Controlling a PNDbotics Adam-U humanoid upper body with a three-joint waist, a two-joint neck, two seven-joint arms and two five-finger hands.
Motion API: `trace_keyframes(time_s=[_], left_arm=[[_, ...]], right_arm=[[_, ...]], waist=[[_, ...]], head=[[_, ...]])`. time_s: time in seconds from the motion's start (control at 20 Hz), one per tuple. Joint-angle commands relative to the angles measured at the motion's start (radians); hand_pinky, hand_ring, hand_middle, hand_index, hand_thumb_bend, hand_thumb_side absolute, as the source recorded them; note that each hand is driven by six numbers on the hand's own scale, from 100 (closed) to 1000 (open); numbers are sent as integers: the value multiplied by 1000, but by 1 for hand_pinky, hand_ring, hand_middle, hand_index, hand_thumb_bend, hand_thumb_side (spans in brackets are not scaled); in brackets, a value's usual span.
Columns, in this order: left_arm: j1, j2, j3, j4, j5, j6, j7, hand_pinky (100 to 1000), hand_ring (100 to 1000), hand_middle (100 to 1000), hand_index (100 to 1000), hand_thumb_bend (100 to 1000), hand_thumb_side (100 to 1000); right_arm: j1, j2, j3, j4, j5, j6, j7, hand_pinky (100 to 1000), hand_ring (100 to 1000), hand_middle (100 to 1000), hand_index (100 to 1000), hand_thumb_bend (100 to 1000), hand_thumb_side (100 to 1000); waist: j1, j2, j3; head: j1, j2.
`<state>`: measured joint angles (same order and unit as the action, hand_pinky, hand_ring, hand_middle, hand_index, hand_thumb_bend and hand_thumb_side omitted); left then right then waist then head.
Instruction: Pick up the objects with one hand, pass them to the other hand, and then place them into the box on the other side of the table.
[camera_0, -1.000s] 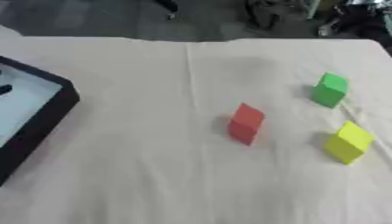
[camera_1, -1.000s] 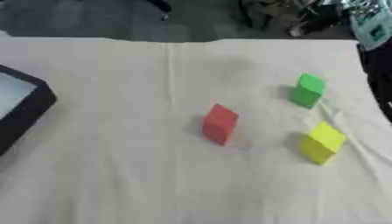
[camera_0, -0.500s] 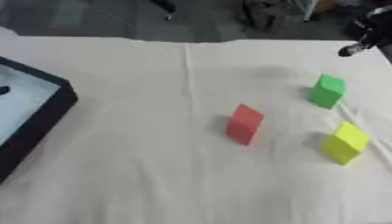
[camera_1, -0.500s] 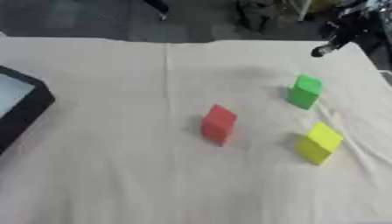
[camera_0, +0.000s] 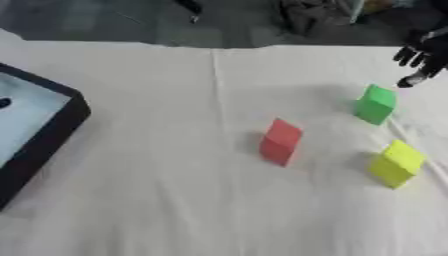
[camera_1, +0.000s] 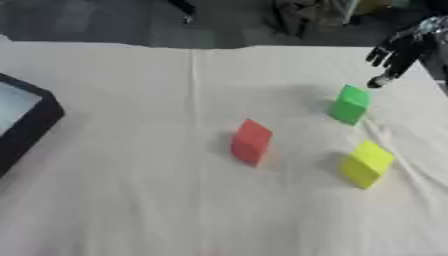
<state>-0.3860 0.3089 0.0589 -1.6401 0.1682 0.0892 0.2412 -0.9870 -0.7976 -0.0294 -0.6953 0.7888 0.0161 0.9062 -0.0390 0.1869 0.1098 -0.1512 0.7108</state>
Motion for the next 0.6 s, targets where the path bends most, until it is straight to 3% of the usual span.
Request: trace_keyframes(time_s=[0.05,0.3,0.6], left_arm=[[-15,16,8,-14,2,-1,6,748,854,804,794,154,777],[-15,14,6,-14,2,1,4,748,854,803,794,154,777],[-19,10,6,-15,3,0,4,749,854,803,794,155,776]], right_arm=[[0,-36,-7,-1,-1,-8,1,933,942,873,926,377,170],[17,-19,-6,8,13,-4,-4,930,930,871,953,412,190],[16,15,0,30,73,9,-69,925,930,878,956,450,222]], waist=[[-2,-28,0],[3,-25,2],[6,-22,7]], head=[[2,-2],[-6,-3],[-2,1]])
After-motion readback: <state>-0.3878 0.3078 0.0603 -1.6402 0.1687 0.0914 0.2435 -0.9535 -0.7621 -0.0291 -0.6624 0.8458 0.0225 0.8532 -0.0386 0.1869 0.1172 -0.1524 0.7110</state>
